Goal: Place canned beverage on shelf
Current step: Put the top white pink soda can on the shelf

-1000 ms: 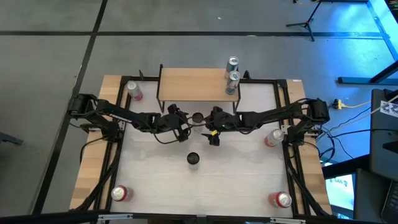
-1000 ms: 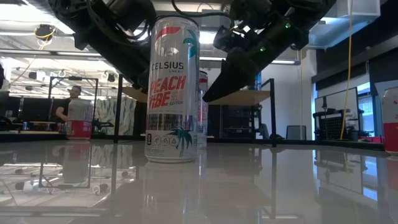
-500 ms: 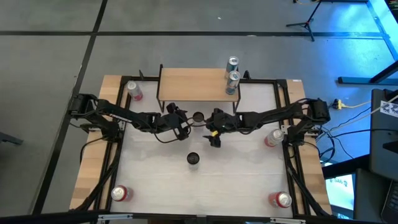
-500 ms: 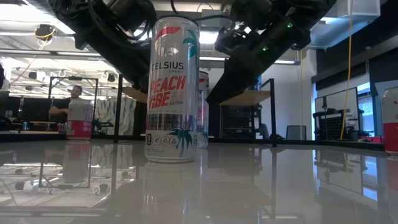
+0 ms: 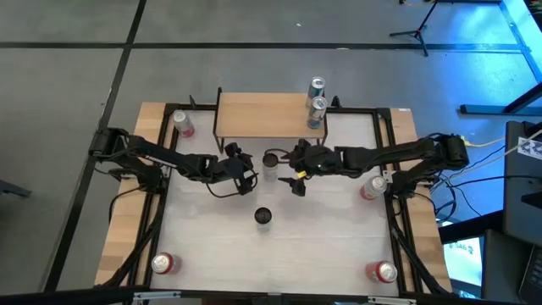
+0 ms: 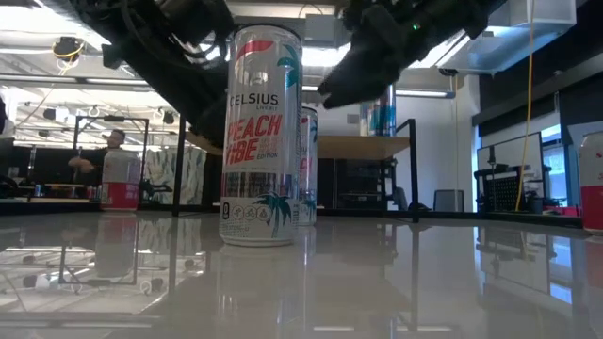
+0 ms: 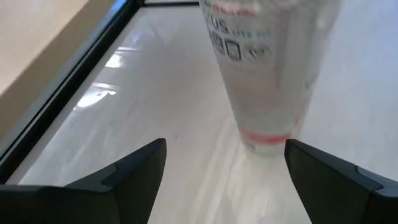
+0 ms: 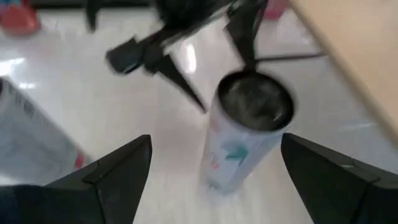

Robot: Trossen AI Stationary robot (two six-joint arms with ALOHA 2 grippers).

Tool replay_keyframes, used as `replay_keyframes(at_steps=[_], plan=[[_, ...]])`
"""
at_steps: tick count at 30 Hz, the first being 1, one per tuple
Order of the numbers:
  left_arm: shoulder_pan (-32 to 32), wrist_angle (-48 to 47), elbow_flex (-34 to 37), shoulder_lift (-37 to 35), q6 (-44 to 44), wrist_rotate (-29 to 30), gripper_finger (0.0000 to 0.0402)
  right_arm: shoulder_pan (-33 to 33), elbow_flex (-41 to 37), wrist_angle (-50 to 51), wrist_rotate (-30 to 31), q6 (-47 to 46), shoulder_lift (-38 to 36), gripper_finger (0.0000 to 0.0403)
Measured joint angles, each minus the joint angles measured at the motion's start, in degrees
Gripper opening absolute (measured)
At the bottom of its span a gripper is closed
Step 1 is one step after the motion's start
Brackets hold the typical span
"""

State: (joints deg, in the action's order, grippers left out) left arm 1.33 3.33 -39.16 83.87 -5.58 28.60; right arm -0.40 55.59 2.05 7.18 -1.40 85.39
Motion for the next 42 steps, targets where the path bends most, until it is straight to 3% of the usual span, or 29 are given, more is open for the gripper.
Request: replay_keyframes(at_steps=[10,30,33,38,42], plan=[[4.1,-4.5,0.0,-7.7,0.0,-1.1,0.0318,1.3,0.0,-12.8,2.5,3.4,2.6,0.0353],[5.6,-4.2,0.0,-8.9,0.1,-0.6,0.0318,3.8,0.0,-15.5,-1.8,4.1,11.6,0.0352],[5.6,-4.2,0.0,-8.9,0.1,-0.6,0.0318,3.8,0.0,-15.6,-1.8,4.6,11.6,0.0328],[5.6,-3.7,0.0,-8.8,-0.3,-4.2,0.0318,3.8,0.0,-15.8,-2.0,4.7,11.7,0.0238],[5.6,-0.2,0.0,-8.8,0.9,-4.6,0.0318,3.8,0.0,-15.8,-2.4,4.7,11.7,0.0237]])
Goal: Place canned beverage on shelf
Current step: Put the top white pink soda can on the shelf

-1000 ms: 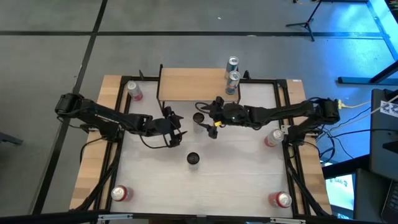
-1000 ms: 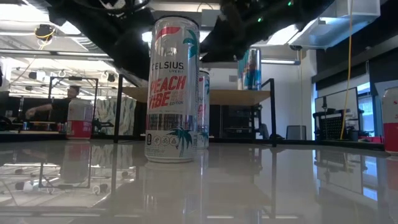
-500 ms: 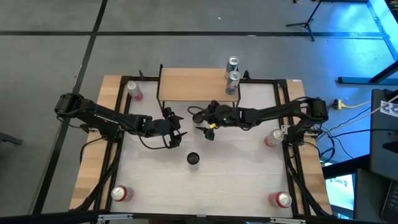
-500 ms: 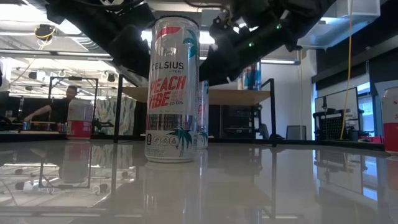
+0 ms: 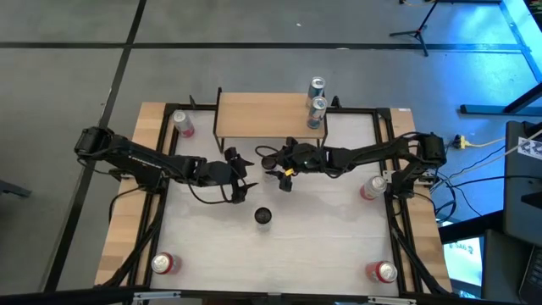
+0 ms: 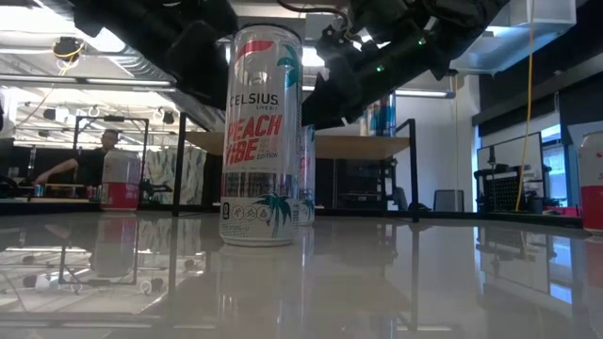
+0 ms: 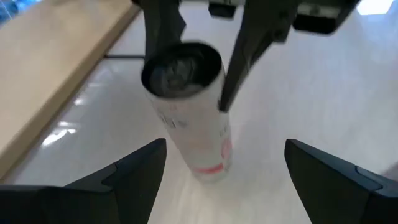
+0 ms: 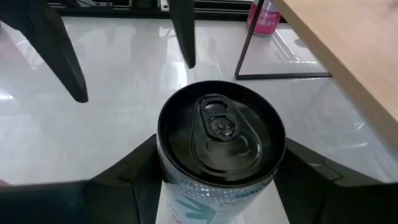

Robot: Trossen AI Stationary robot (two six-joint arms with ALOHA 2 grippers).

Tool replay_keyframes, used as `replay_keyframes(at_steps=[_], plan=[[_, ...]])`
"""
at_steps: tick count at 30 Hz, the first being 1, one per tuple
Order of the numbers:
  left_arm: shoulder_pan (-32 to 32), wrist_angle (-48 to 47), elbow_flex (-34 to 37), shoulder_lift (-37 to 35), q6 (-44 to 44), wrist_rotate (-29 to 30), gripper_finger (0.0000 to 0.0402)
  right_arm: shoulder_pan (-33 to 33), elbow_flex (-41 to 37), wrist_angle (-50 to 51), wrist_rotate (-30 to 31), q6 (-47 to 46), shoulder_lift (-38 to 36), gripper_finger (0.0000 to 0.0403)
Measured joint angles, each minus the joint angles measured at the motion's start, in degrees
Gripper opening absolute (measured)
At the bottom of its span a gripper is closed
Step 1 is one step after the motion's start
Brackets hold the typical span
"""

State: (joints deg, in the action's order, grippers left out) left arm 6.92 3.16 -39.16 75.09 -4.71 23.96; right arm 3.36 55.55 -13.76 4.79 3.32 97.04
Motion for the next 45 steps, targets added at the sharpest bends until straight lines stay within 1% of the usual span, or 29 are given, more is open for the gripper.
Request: replay_keyframes(at_steps=[6,9,11,16,18,23,24,26,28,31,34,37,41,45], plan=[[0.8,1.3,-0.5,-0.2,0.8,0.6,0.0318,0.0,0.0,0.0,-3.6,-0.2,0.0,0.0237],[0.8,4.8,-0.9,-0.2,0.8,0.7,0.0318,-0.4,0.0,-0.1,-5.6,-0.2,0.0,0.0237],[0.8,6.5,-0.9,0.2,0.8,0.5,0.0318,-1.1,0.0,-0.3,-5.7,0.2,0.0,0.0237],[0.8,6.6,-0.9,0.7,0.8,0.4,0.0318,-3.7,-0.1,-1.8,-6.2,1.4,0.1,0.0241],[0.8,6.9,-0.9,0.7,0.6,-0.1,0.0318,-4.3,-0.1,-1.9,-6.1,1.8,0.1,0.0271],[0.7,8.1,-0.9,0.7,0.6,-2.3,0.0318,-4.1,0.0,-3.1,-5.2,1.6,0.0,0.0364],[0.7,8.4,-0.9,0.8,0.6,-2.5,0.0318,-4.1,0.0,-3.1,-5.2,1.6,0.0,0.0378],[0.6,9.7,-0.9,1.5,0.7,-2.6,0.0318,-4.1,0.0,-3.1,-5.0,1.7,0.0,0.0391],[0.2,11.7,-0.9,2.4,0.8,-3.9,0.0318,-4.1,0.0,-3.0,-5.0,1.7,-0.4,0.0387],[-0.8,14.5,-0.9,4.3,0.8,-7.6,0.0318,-4.1,0.0,-0.4,-5.5,1.7,-1.7,0.0373],[-2.1,15.9,-0.9,6.0,0.4,-8.2,0.0318,-4.2,0.0,4.0,-5.5,1.6,-4.6,0.0364],[-3.3,16.5,-0.9,7.1,0.2,-10.5,0.0318,-4.5,0.0,8.9,-5.7,0.2,-7.7,0.0362],[-4.3,18.5,-0.9,8.8,0.1,-14.3,0.0318,-5.6,0.0,15.6,-4.1,0.1,-12.2,0.0362],[-5.2,18.7,-0.9,10.7,-0.9,-14.7,0.0318,-6.6,0.0,22.2,-1.3,0.0,-16.7,0.0362]])
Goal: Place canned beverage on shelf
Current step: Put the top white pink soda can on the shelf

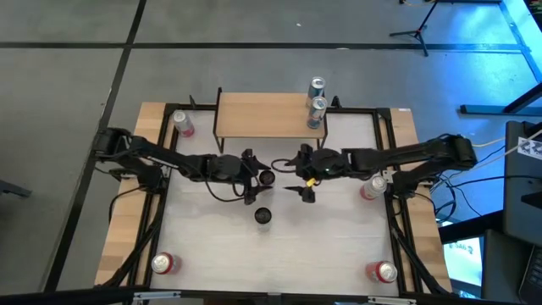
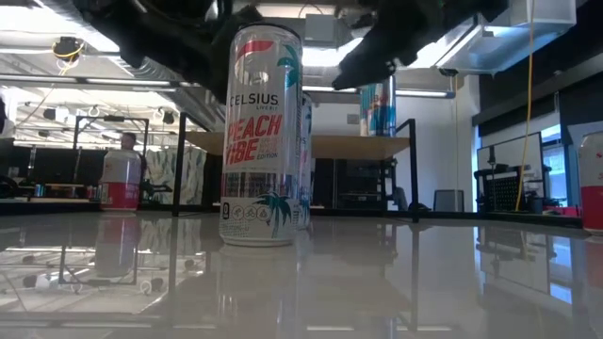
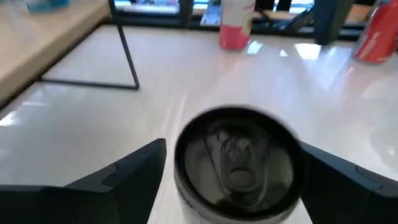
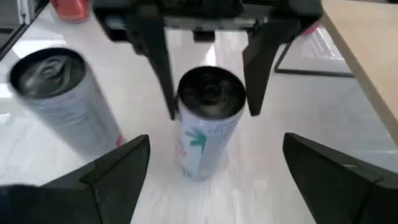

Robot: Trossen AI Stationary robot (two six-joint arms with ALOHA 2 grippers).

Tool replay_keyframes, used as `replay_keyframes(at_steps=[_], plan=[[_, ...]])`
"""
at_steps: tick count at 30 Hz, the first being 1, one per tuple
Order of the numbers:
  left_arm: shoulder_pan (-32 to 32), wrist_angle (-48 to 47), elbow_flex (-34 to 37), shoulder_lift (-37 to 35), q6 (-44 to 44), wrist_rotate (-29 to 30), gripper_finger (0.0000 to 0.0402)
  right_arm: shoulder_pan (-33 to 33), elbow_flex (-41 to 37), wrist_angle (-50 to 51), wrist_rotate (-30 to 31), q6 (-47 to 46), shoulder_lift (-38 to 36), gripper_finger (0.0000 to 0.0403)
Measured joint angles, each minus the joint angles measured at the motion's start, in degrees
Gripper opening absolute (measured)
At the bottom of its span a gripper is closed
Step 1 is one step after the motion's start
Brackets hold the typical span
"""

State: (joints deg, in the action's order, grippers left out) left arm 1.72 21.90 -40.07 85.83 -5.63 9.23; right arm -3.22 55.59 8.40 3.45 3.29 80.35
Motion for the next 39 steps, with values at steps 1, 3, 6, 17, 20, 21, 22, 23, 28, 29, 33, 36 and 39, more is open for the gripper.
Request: replay_keyframes(at_steps=[1,3,6,17,20,21,22,23,28,29,33,36,39], plan=[[-0.1,0.2,0.0,0.5,0.0,0.0,0.0318,-0.2,0.0,1.5,0.6,0.0,-1.0,0.0363],[-0.3,1.4,0.0,1.2,0.2,-0.2,0.0313,-0.9,0.0,2.3,1.9,0.0,-2.5,0.0363],[-0.3,1.8,0.0,1.5,1.6,-1.2,0.0285,-1.8,0.0,3.0,3.6,0.0,-3.9,0.0363],[-0.1,-2.4,-4.8,1.0,6.6,-0.5,0.0231,-4.7,0.0,3.6,3.9,1.5,-7.4,0.0363],[-0.5,-7.9,-10.6,0.5,8.5,-0.5,0.0231,-6.5,0.0,4.9,3.9,1.5,-10.3,0.0363],[-0.7,-10.7,-13.3,0.4,9.3,-0.4,0.0231,-7.2,0.0,5.2,3.9,1.5,-11.1,0.0363],[-0.9,-14.3,-16.0,0.4,10.4,-0.4,0.0231,-7.8,0.0,5.5,3.9,1.5,-11.9,0.0363],[-1.2,-17.6,-18.8,0.4,11.4,-0.4,0.0231,-8.6,0.0,5.9,4.0,1.5,-12.5,0.0363],[-4.0,-29.7,-31.5,0.4,16.4,-0.6,0.0232,-12.0,0.0,5.7,7.3,1.3,-13.3,0.0363],[-4.9,-32.2,-34.1,0.4,17.2,-0.6,0.0234,-12.5,-0.2,5.6,8.1,1.3,-13.3,0.0363],[-10.1,-39.3,-42.7,0.3,20.5,-2.7,0.0236,-12.9,-3.0,3.0,10.6,1.0,-13.3,0.0363],[-15.3,-40.0,-46.0,0.3,21.8,-9.4,0.0237,-12.9,-5.4,1.5,12.8,0.5,-13.6,0.0363],[-21.0,-39.6,-48.9,1.0,21.9,-17.6,0.0238,-12.9,-7.1,1.1,16.8,-0.2,-13.9,0.0363]])
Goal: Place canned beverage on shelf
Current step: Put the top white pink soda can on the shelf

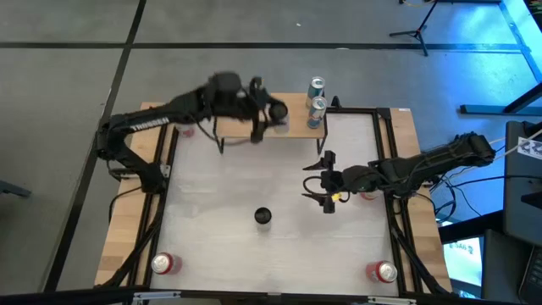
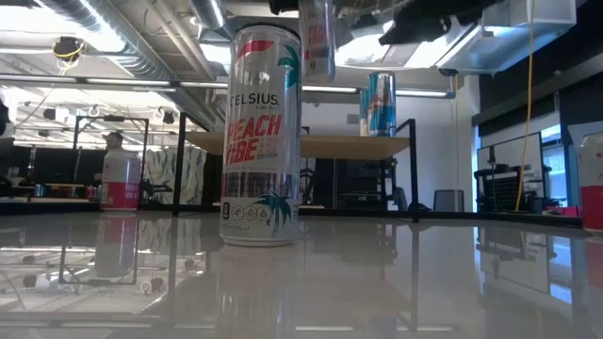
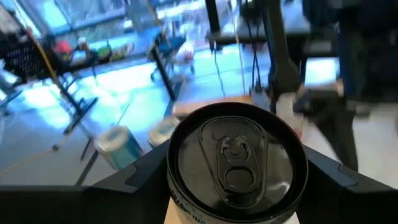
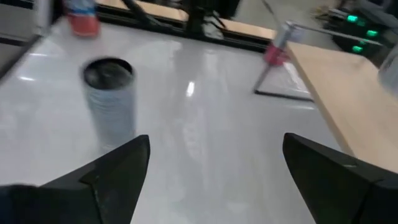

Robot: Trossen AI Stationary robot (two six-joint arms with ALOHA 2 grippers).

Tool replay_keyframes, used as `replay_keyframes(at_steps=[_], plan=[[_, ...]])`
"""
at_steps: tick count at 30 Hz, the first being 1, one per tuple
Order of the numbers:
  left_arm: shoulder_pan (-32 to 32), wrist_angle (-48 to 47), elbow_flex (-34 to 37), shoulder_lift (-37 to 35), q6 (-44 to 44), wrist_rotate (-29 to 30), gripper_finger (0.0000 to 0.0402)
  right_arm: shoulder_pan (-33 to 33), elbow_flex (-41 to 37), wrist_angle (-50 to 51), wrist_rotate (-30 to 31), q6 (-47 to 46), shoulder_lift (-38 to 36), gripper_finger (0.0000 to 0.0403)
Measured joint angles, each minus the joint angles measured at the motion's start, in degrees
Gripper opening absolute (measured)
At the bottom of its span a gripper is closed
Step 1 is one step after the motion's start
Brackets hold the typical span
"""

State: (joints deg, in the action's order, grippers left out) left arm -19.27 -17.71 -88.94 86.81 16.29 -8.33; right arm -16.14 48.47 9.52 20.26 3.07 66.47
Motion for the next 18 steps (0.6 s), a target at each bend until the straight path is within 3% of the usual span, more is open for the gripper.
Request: replay_keyframes(at_steps=[6,11,18], plan=[[-10.0,0.0,-7.2,7.5,-1.0,-12.4,0.0239,0.0,-0.7,-0.1,3.2,0.1,-0.2,0.0363],[-14.0,-1.1,-14.6,15.9,-1.6,-19.6,0.024,0.0,-0.7,1.7,5.7,0.4,-0.4,0.0363],[-16.9,-2.6,-20.4,24.2,-0.8,-21.5,0.024,0.0,-0.7,4.0,5.7,0.2,-0.4,0.0363]])
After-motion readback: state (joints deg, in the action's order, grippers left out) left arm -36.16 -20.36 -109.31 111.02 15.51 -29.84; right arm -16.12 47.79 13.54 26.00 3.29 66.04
